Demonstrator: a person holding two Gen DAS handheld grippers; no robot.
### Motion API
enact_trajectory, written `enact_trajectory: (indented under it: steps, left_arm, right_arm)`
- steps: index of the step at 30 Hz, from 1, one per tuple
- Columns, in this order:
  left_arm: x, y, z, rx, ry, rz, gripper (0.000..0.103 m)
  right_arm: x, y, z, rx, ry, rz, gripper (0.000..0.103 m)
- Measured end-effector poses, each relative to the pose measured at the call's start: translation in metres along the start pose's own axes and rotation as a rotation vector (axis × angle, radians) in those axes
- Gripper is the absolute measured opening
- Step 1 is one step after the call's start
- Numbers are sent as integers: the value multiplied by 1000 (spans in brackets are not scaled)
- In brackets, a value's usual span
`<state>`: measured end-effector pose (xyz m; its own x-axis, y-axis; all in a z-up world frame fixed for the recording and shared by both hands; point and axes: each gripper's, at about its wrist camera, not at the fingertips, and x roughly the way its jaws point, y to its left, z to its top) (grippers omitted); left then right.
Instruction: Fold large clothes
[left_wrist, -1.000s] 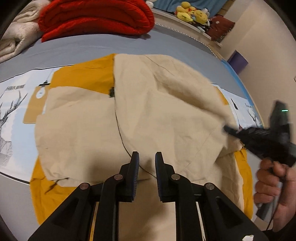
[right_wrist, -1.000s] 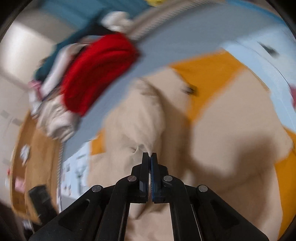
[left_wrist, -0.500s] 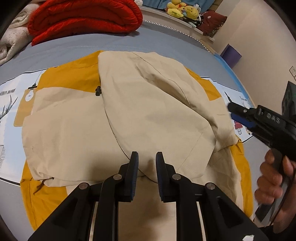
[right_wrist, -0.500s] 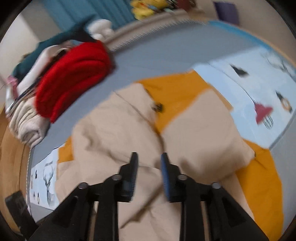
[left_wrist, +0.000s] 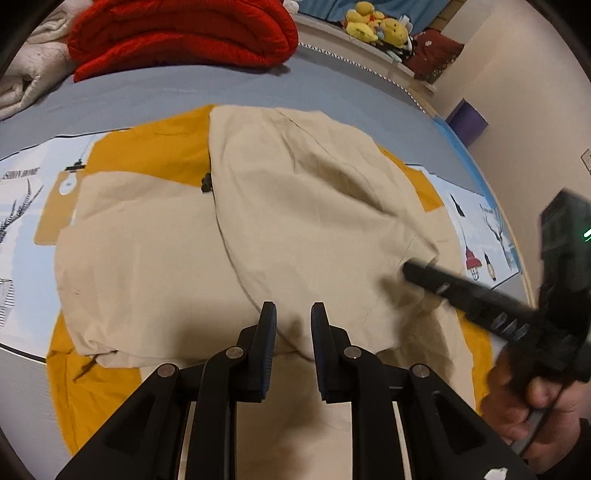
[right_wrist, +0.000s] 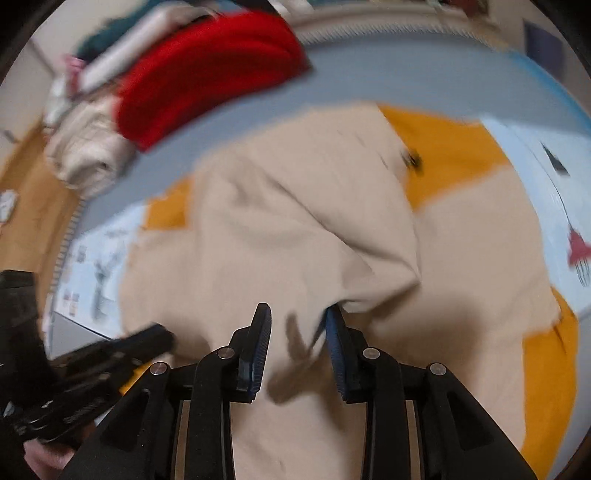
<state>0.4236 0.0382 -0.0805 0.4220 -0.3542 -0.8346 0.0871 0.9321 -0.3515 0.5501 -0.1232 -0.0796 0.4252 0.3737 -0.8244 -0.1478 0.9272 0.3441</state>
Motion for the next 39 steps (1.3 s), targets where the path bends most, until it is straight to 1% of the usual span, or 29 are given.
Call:
enact_trajectory:
  steps: [1, 2, 4, 5, 7, 8, 9, 10, 11, 12, 13, 14, 15, 16, 17, 19, 21, 23, 25, 26, 28, 31, 33, 35, 36, 37, 38, 39]
  left_arm:
    - [-1, 1, 0, -2, -3, 1, 16]
    - [-3, 2, 0, -5, -4, 4, 16]
    - [-7, 4, 2, -7, -6, 4, 16]
    - [-10, 4, 2, -8, -11, 4, 16]
    - [-18, 6, 5, -5, -25, 6, 16]
    - [-24, 7, 7, -4, -38, 7, 16]
    - [-28, 7, 8, -3, -45, 9, 16]
    - [-33, 8, 8, -2, -54, 11, 16]
    - [-39, 8, 9, 0, -65, 17, 16]
    - [-42, 8, 8, 1, -72, 23, 16]
    - [-49, 8, 7, 6, -83, 34, 16]
    - [-55, 8, 6, 14, -92, 42, 16]
    - [-60, 7, 4, 25, -100, 51, 16]
    - [-68, 5, 2, 42, -112, 64, 16]
    - [-81, 3, -1, 70, -143, 81, 16]
    - [-103, -1, -8, 118, -203, 109, 16]
    - [-120, -5, -16, 157, -253, 140, 16]
    - [-146, -6, -29, 177, -316, 166, 16]
    - [-170, -6, -40, 179, -364, 155, 16]
    - [-189, -6, -50, 193, -405, 164, 16]
    - [-220, -2, -69, 187, -451, 178, 16]
    - [-250, 4, -95, 162, -448, 171, 16]
    - [-269, 7, -123, 175, -439, 193, 16]
    - [-283, 12, -156, 191, -430, 206, 16]
    - [-287, 15, -170, 193, -423, 216, 16]
    - [-288, 17, -182, 192, -413, 228, 16]
    - [-286, 23, -199, 182, -389, 239, 15]
    - [-283, 28, -210, 165, -369, 240, 14]
  right_arm:
    - [14, 2, -3, -15, 52, 2, 40]
    - [31, 2, -10, -31, 131, -19, 41]
    - [51, -7, -30, -40, 255, -115, 41]
    - [55, -13, -36, -10, 282, -136, 41]
    - [47, -17, -32, 54, 267, -98, 41]
    - [37, -14, -27, 44, 228, -79, 41]
    - [25, -8, -22, 7, 171, -74, 41]
    - [18, -5, -20, -26, 137, -81, 41]
    - [17, 0, -21, -70, 130, -97, 41]
    - [21, -2, -26, -92, 169, -117, 41]
    - [30, -3, -31, -102, 229, -136, 41]
    - [38, -12, -37, -73, 299, -168, 41]
    - [33, -19, -36, -25, 294, -176, 41]
    - [17, -25, -30, 35, 243, -153, 41]
    - [-2, -23, -22, 43, 177, -122, 41]
    - [-44, -10, -12, -22, 28, -99, 41]
    - [-101, 5, -9, -118, -179, -104, 41]
    - [-144, 13, -15, -175, -311, -98, 41]
    - [-179, 20, -25, -206, -396, -92, 41]
    - [-195, 25, -33, -220, -430, -102, 41]
    - [-230, 27, -48, -234, -492, -121, 41]
    - [-285, 7, -63, -202, -562, -113, 41]
    - [-317, -3, -86, -185, -595, -97, 41]
    - [-339, -17, -110, -171, -606, -100, 40]
    - [-353, -27, -126, -161, -605, -115, 39]
    - [-363, -36, -137, -157, -599, -132, 30]
    - [-373, -49, -153, -146, -578, -173, 25]
    - [-376, -60, -165, -129, -558, -199, 24]
